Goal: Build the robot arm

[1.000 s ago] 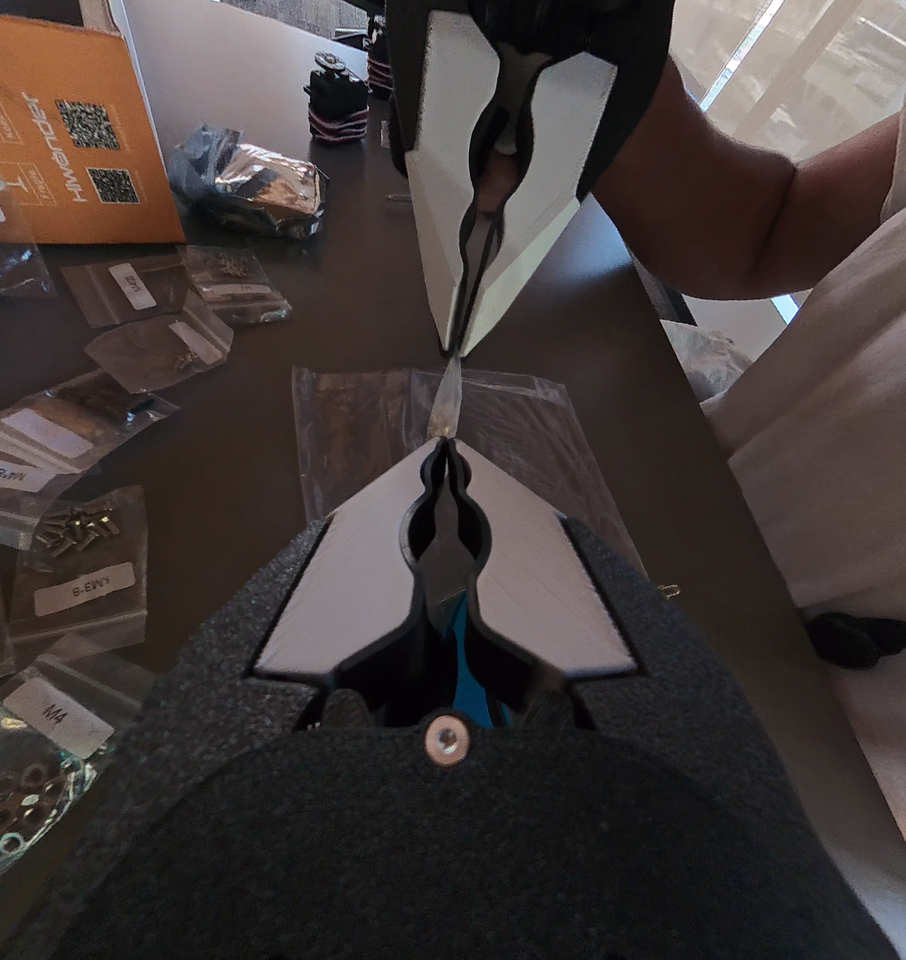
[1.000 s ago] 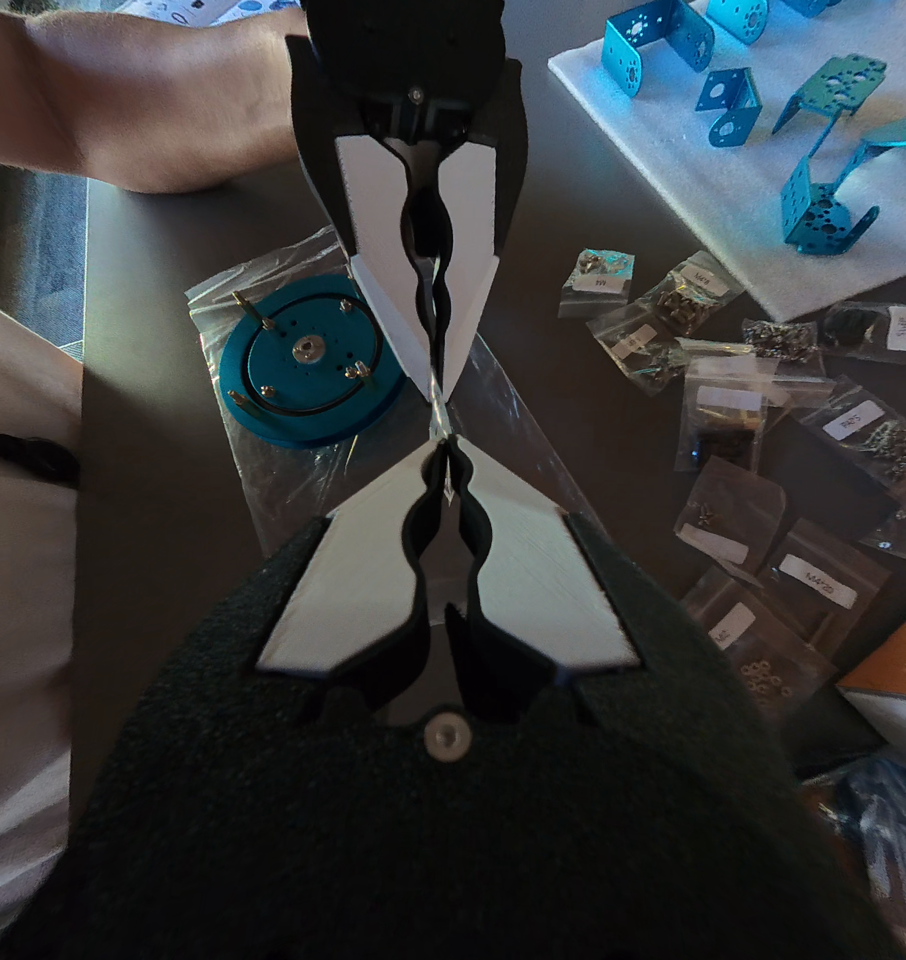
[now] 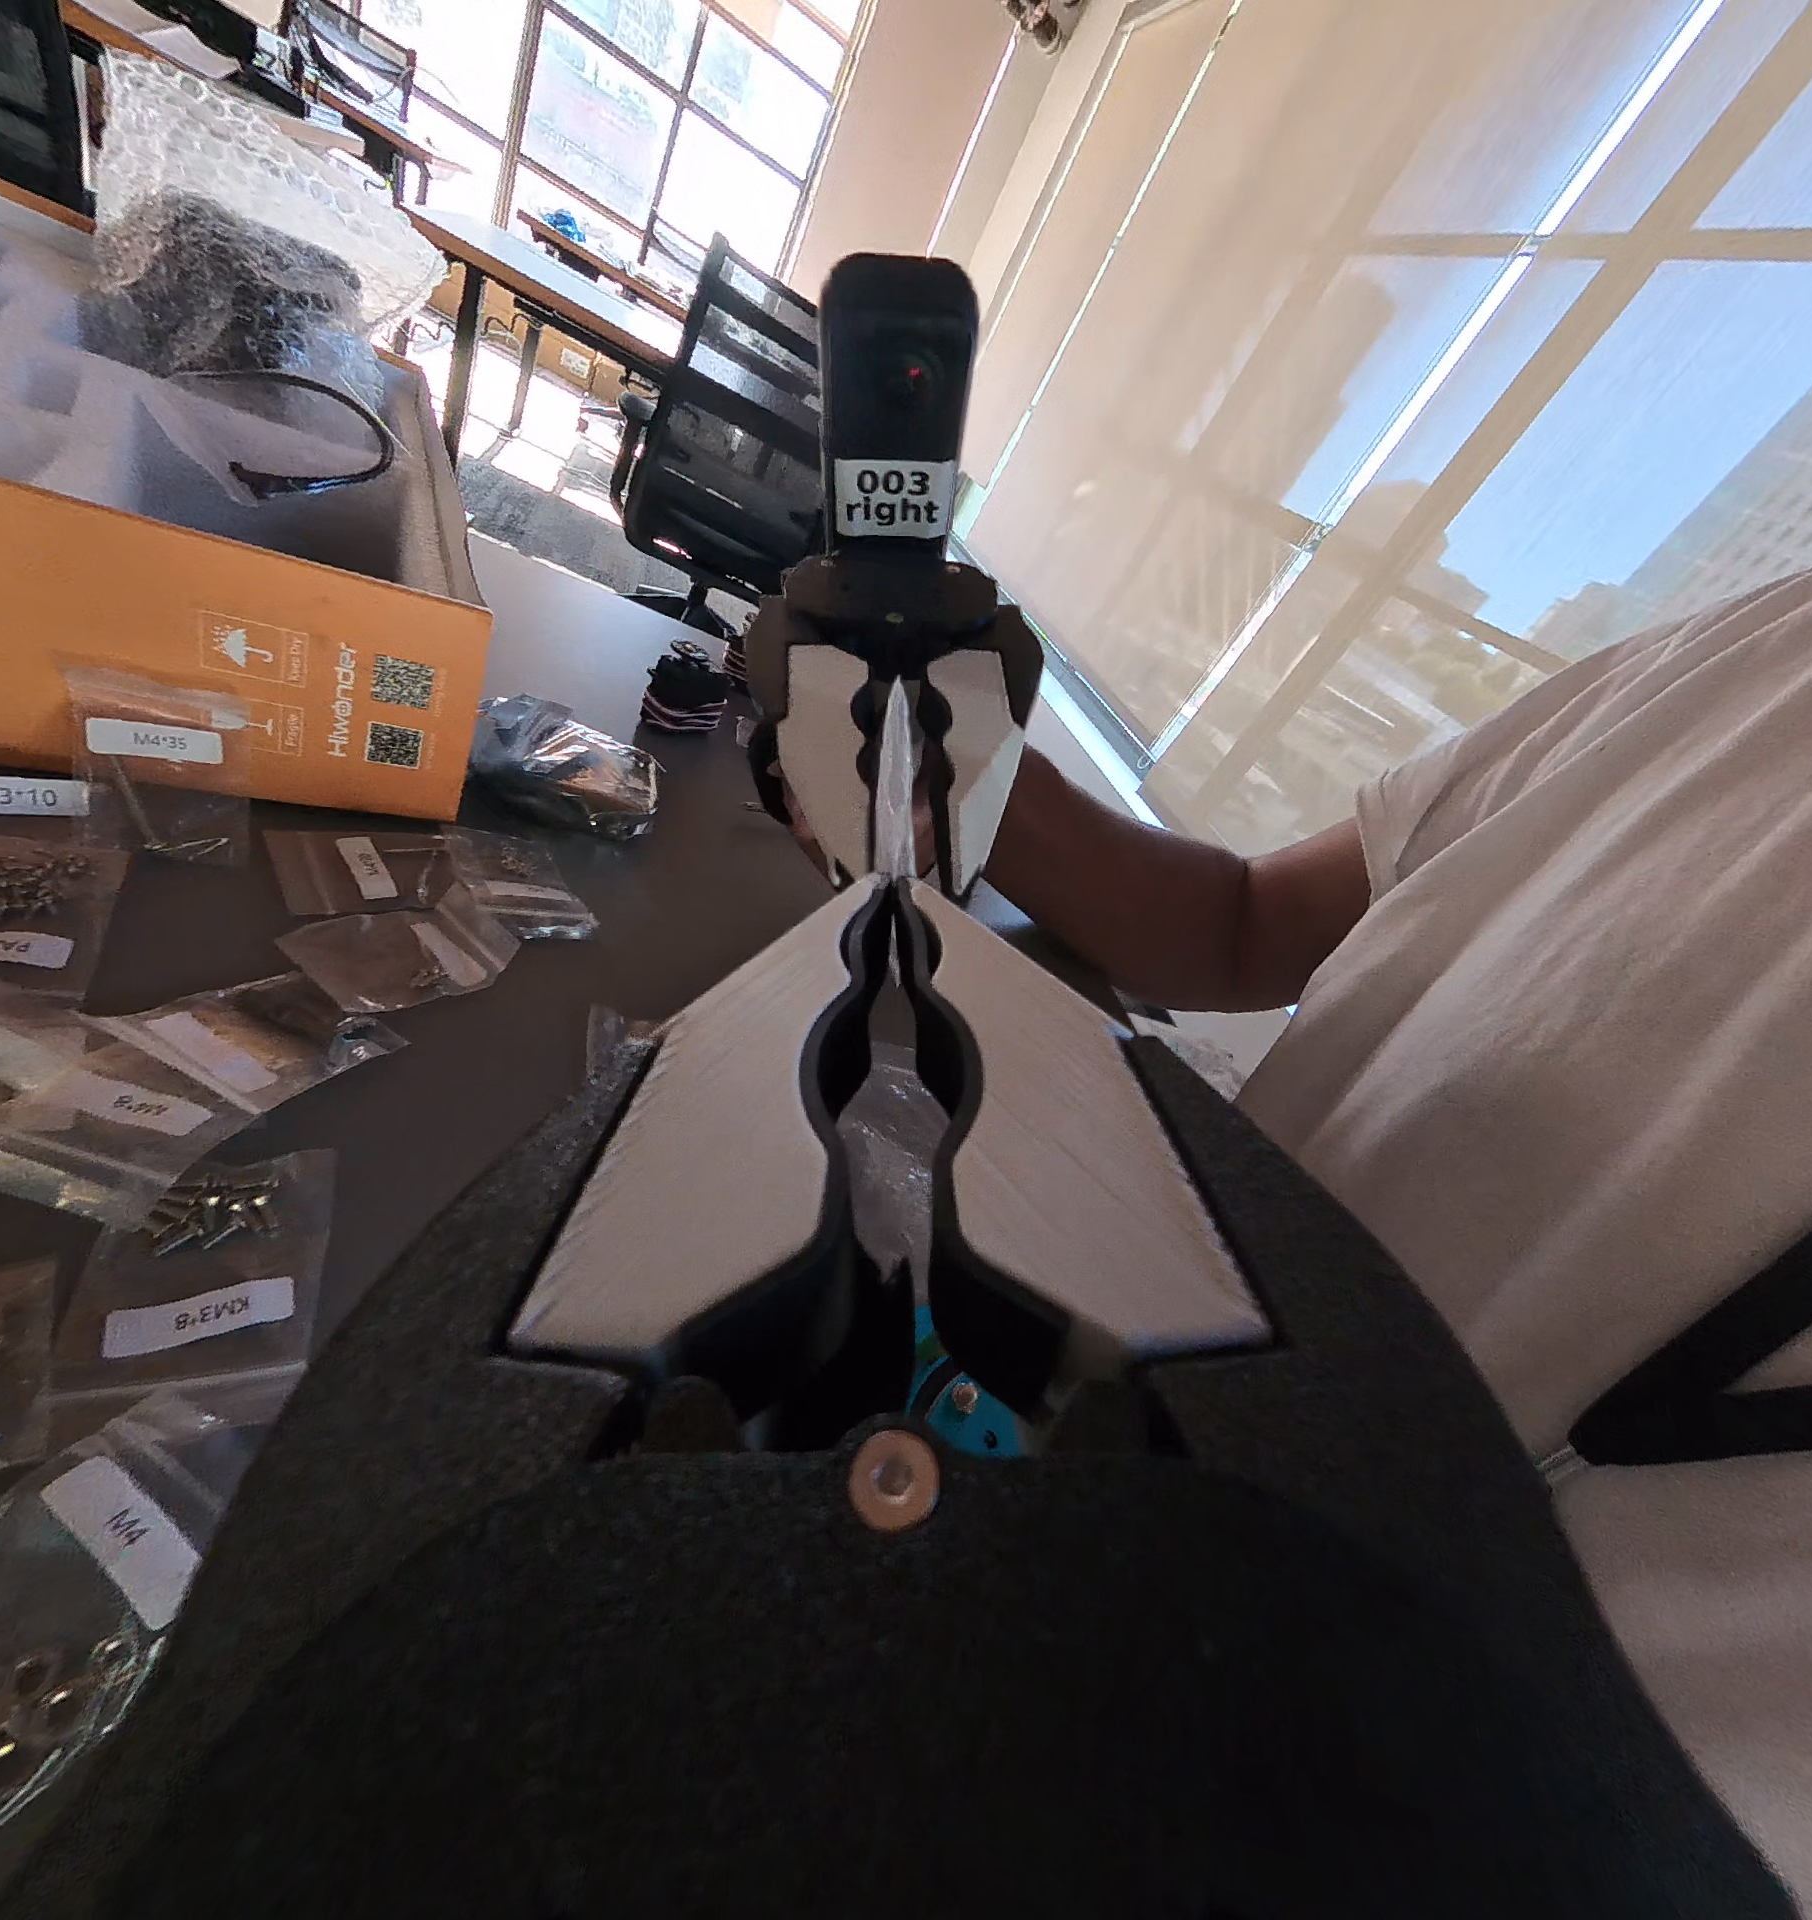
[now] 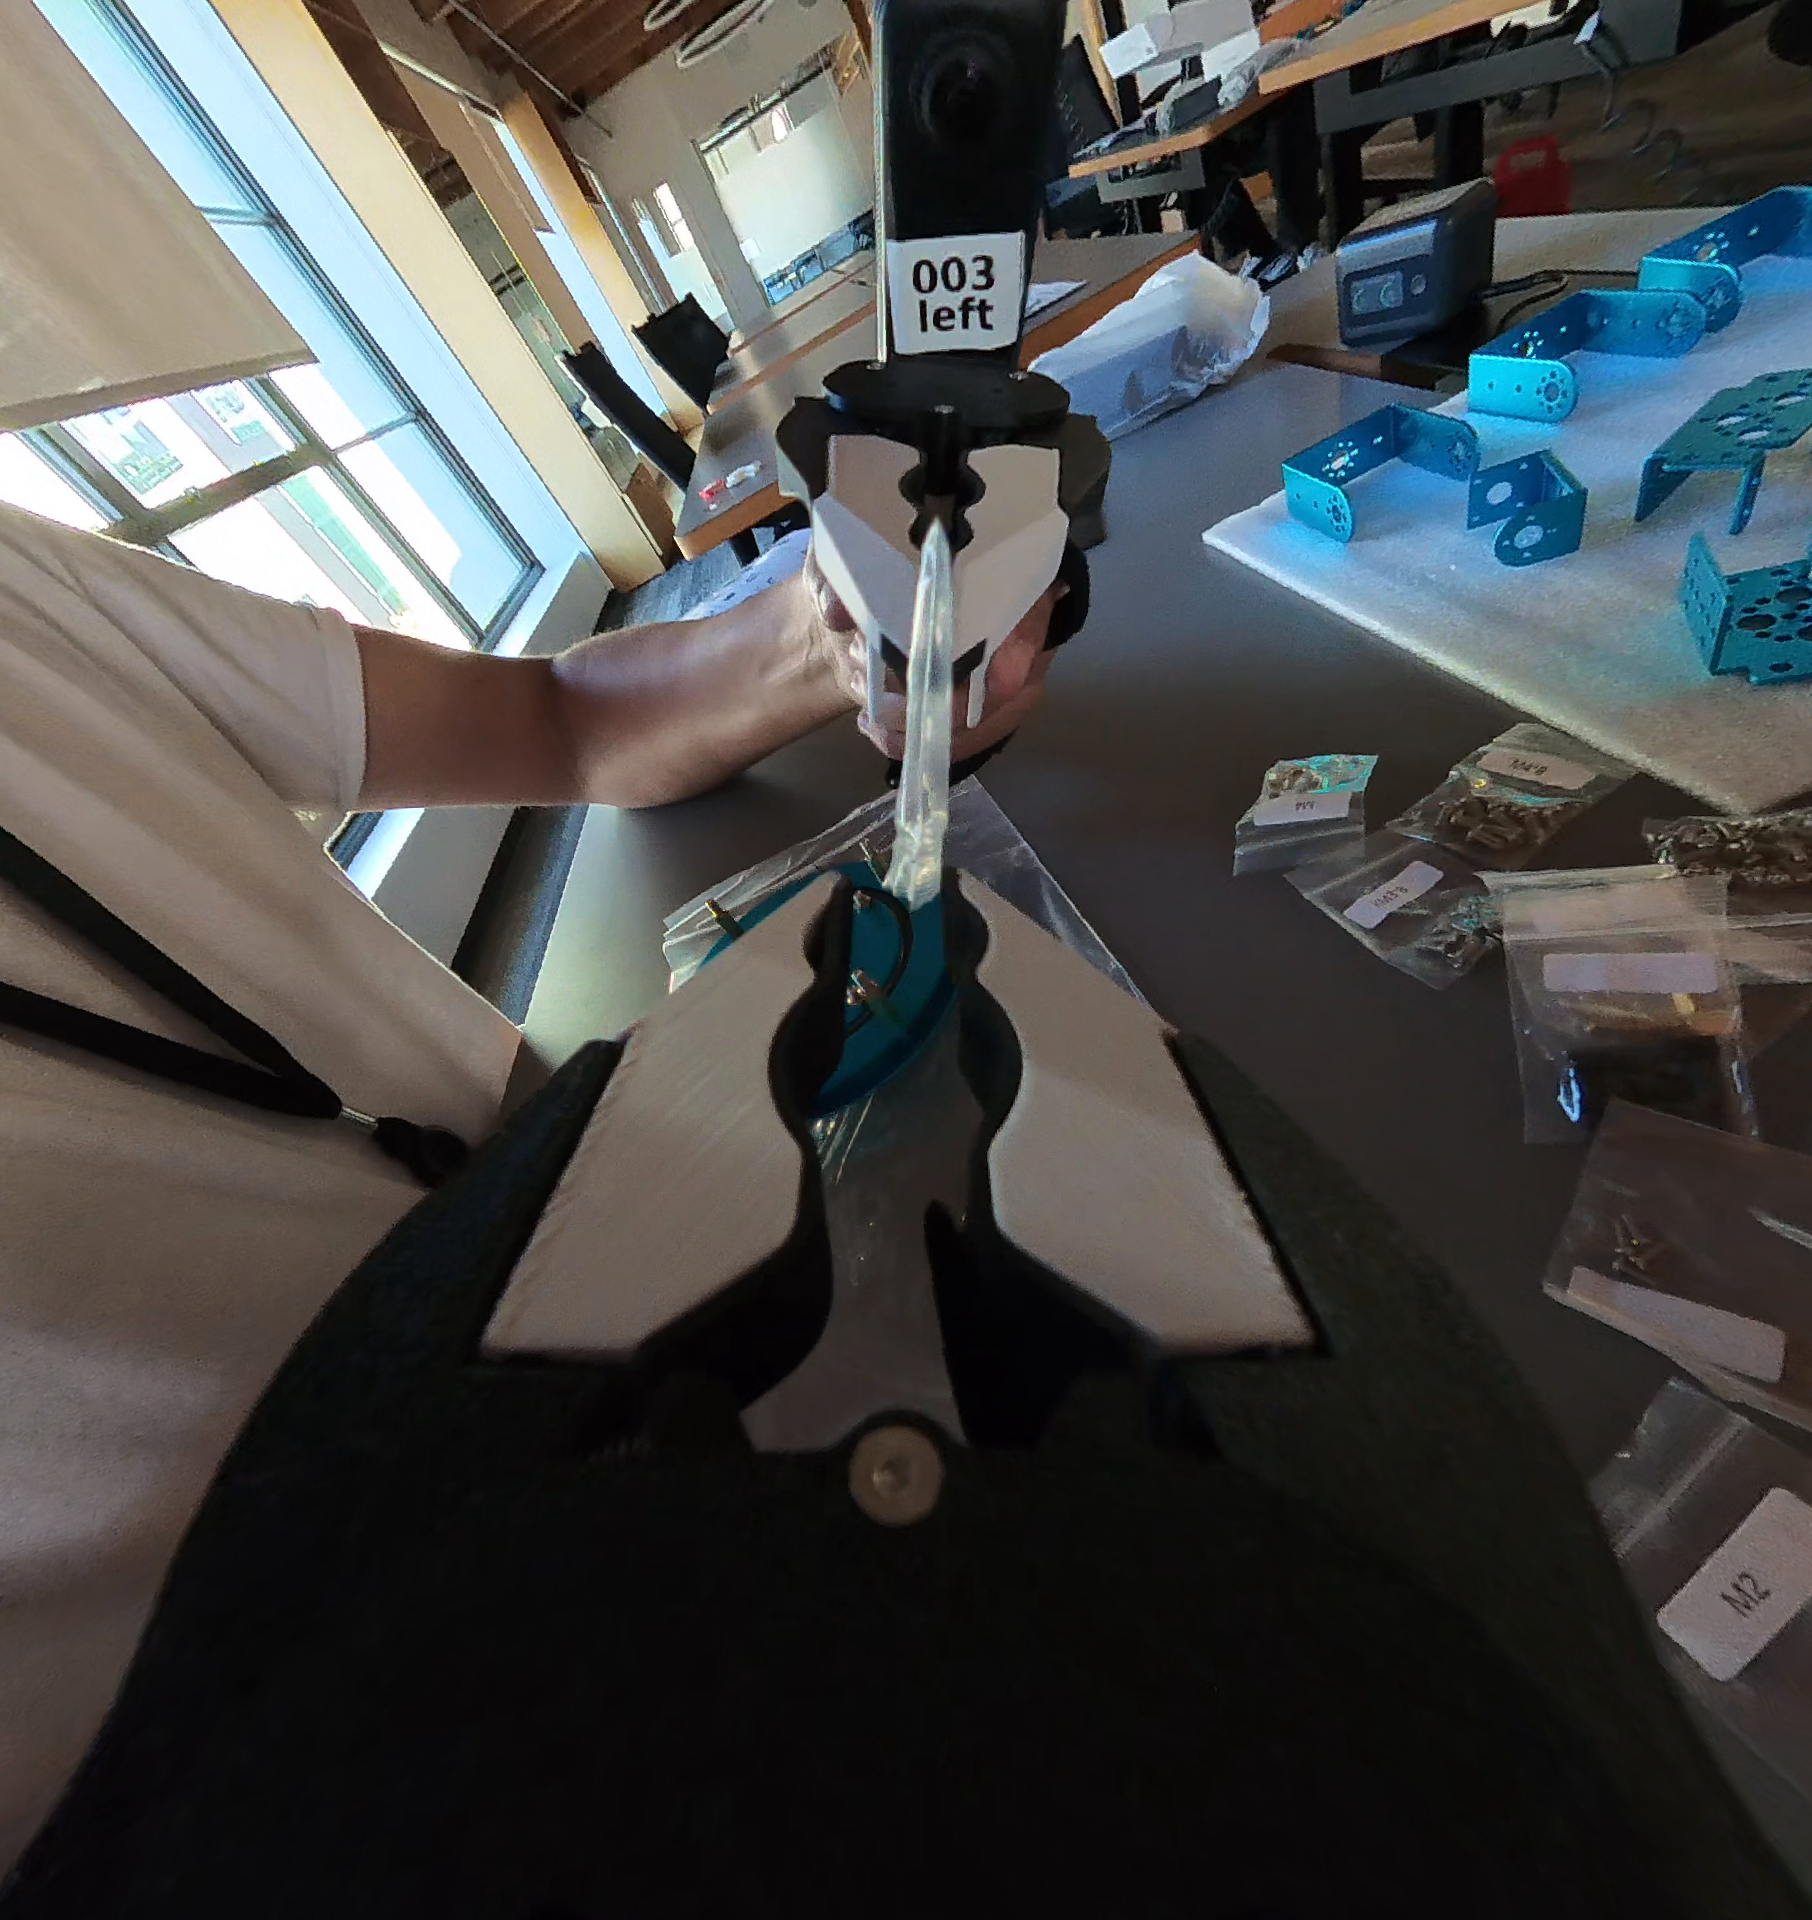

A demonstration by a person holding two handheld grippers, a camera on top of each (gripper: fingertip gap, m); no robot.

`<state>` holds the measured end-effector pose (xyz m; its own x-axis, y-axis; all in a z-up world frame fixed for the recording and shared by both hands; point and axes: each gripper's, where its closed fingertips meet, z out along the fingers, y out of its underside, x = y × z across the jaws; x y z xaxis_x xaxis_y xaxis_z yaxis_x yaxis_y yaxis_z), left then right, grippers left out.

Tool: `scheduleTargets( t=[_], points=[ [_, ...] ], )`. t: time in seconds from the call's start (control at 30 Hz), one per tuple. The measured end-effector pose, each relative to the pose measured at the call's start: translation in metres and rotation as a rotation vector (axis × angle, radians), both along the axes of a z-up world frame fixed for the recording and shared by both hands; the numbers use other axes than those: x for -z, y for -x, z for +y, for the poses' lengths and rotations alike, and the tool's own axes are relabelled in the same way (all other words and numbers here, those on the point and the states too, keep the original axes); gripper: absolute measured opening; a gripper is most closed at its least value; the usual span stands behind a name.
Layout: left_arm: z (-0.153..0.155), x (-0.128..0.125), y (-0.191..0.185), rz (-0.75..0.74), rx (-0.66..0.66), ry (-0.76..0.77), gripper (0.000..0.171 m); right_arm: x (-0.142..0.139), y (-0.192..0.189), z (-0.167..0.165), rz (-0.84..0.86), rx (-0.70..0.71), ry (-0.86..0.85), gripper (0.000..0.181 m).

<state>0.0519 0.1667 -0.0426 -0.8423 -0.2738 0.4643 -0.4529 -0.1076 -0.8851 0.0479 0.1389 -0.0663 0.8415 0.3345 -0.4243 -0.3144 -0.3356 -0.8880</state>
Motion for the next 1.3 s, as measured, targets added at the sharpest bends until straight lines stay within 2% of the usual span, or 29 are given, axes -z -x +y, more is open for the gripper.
scheduleTargets(
  t=[0.2, 0.27, 0.5, 0.57, 0.63, 0.8, 0.9, 1.13, 1.23, 1.3],
  points=[
    [-0.006, 0.004, 0.007, -0.02, 0.033, -0.048, 0.0, 0.001, 0.001, 0.001, 0.018, -0.009, 0.004, 0.012],
    [-0.009, 0.006, 0.008, -0.026, 0.033, -0.062, 0.0, 0.003, 0.002, 0.002, 0.0, -0.012, 0.01, 0.0],
    [-0.009, 0.008, 0.004, -0.011, 0.006, -0.079, 0.0, -0.001, 0.004, -0.001, -0.052, -0.002, -0.015, 0.0],
    [-0.012, 0.011, 0.004, 0.006, 0.007, -0.086, 0.024, -0.01, 0.002, -0.002, -0.028, 0.003, -0.055, 0.0],
    [-0.018, 0.014, 0.011, 0.01, 0.045, -0.092, 0.025, -0.015, 0.0, -0.002, 0.0, 0.016, -0.079, 0.0],
    [-0.031, 0.015, 0.016, -0.018, 0.056, -0.092, 0.016, -0.01, 0.004, 0.005, -0.011, 0.022, -0.064, 0.0],
    [-0.033, 0.02, 0.015, -0.035, 0.046, -0.12, 0.001, -0.008, 0.007, 0.007, -0.01, 0.015, -0.057, 0.0],
    [-0.032, 0.025, 0.018, -0.085, 0.052, -0.178, 0.0, -0.005, 0.011, 0.007, 0.001, 0.001, -0.049, 0.0],
    [-0.033, 0.024, 0.021, -0.051, 0.073, -0.176, 0.0, -0.007, 0.013, 0.006, -0.008, 0.011, -0.042, 0.0],
    [-0.033, 0.024, 0.02, -0.04, 0.059, -0.203, 0.003, -0.007, 0.008, 0.0, -0.084, 0.076, -0.009, 0.0]
  ],
)
